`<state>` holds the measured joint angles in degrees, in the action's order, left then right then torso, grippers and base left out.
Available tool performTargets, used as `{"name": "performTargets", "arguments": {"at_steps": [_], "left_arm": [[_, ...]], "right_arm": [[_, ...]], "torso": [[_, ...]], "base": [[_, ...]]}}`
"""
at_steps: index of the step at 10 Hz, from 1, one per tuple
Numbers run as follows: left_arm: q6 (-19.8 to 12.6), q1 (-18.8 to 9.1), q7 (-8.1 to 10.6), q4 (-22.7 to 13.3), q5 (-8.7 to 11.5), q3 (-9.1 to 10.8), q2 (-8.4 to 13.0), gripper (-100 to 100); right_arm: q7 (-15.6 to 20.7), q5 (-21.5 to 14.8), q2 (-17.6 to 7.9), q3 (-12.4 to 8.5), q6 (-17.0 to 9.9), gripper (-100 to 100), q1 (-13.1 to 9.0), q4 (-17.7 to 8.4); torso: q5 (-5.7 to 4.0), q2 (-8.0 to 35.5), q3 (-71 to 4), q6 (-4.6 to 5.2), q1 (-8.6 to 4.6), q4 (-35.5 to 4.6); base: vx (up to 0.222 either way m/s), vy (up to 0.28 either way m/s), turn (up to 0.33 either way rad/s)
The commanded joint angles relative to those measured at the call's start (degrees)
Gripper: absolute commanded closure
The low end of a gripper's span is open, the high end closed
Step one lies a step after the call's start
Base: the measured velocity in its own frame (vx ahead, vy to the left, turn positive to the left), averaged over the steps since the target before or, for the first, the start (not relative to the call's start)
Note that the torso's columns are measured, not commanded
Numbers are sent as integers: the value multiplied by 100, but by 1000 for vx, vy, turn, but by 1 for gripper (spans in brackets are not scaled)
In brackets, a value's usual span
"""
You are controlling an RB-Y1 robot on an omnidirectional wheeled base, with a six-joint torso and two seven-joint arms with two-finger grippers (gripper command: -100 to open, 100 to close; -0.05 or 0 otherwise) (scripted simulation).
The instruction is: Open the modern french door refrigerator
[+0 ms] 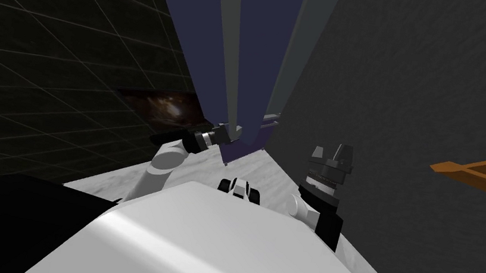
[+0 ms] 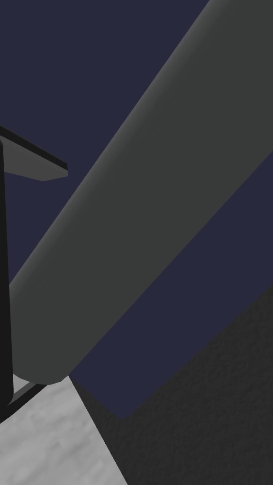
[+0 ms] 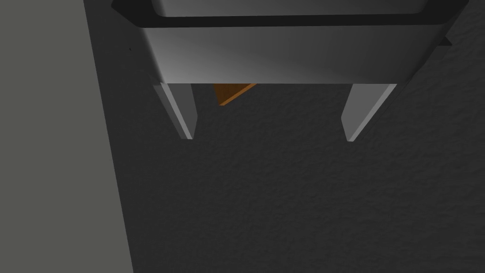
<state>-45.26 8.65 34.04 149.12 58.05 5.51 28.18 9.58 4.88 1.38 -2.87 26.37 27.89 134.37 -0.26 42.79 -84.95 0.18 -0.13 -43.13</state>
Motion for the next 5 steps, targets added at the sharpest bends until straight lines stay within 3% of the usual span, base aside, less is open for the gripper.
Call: {"name": "performTargets", "arguments": {"at_steps": [1,2,3,5], "left_arm": [[87,-218,194,72,34,68,-65,-100],[-66,-75,50,-41,-1,33,26,-100],[-94,-56,39,-50,-24,32,35,0],[-120,-35,28,-73,-31,28,45,0]], "right_arm": [[0,0,0,0,0,0,0,0],[0,0,0,0,0,0,0,0],[0,0,0,0,0,0,0,0],[0,0,0,0,0,0,0,0]], "torso": [[-5,-7,-12,6,6,-8],[-4,-7,-15,3,4,-9],[5,-19,6,0,2,28],[16,-39,36,-12,-1,68]], "base": [[-7,0,-9],[-2,1,13],[-4,1,12],[0,0,0]]}}
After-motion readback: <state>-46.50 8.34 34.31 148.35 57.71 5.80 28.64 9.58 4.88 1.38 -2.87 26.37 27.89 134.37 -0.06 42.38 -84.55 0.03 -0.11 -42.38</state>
